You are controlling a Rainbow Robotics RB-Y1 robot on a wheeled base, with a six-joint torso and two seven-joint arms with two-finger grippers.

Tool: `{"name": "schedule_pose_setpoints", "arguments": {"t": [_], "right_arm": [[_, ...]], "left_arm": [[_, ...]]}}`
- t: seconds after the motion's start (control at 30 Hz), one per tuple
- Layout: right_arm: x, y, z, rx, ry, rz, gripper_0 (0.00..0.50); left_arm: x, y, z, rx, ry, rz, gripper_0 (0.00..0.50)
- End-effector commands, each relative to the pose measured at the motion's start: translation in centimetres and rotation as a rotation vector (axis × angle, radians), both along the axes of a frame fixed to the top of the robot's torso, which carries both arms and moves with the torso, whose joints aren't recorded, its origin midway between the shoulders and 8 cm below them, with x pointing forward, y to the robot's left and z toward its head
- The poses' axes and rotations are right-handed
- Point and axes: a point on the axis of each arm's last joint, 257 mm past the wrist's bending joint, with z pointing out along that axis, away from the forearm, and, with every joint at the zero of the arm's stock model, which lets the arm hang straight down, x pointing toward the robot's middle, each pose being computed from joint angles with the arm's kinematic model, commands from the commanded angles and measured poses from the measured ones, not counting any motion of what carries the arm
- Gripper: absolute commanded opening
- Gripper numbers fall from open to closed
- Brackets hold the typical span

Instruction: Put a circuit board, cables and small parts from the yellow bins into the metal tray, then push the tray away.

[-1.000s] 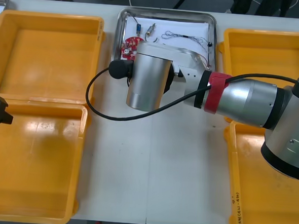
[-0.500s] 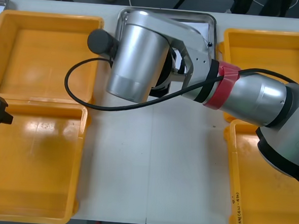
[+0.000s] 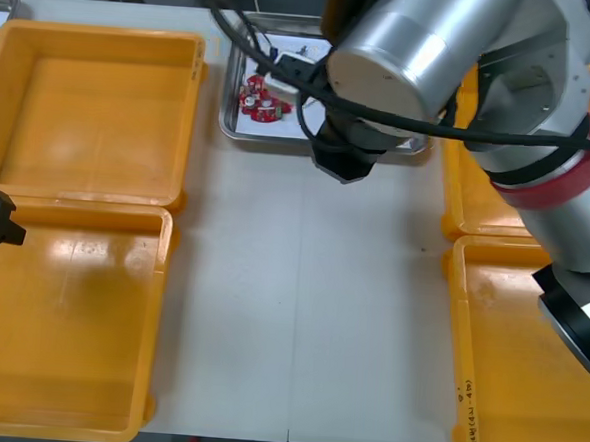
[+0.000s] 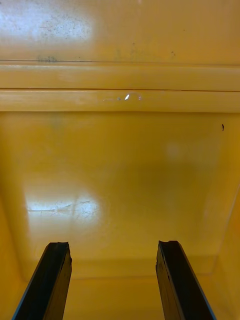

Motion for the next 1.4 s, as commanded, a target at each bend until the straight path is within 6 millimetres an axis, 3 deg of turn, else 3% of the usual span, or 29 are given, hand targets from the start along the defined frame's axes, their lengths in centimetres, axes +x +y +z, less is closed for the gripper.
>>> {"name": "schedule_pose_setpoints", "arguments": {"t": [0.03, 0.47, 0.57, 1.07, 1.3, 1.4], "right_arm": [[-0.8, -3.9, 1.0, 0.18, 0.024, -0.136, 0.5], [-3.0, -10.7, 2.5, 0.512, 0.113, -0.44, 0.5], [-4.0, -13.2, 2.7, 0.597, 0.134, -0.524, 0.5], [-8.0, -27.2, 0.8, 0.694, 0.067, -0.843, 0.5], [-9.4, -31.6, 0.0, 0.686, 0.034, -0.948, 0.5], [-10.0, -32.7, -0.6, 0.67, 0.035, -0.973, 0.5]], "left_arm": [[-0.3, 1.5, 1.2, 0.045, -0.017, -0.007, 0.5], [-0.3, 1.5, 1.2, 0.045, -0.017, -0.007, 0.5], [-0.3, 1.5, 1.2, 0.045, -0.017, -0.007, 0.5], [-0.3, 1.5, 1.2, 0.045, -0.017, -0.007, 0.5], [-0.3, 1.5, 1.2, 0.045, -0.017, -0.007, 0.5], [-0.3, 1.5, 1.2, 0.045, -0.017, -0.007, 0.5]]}}
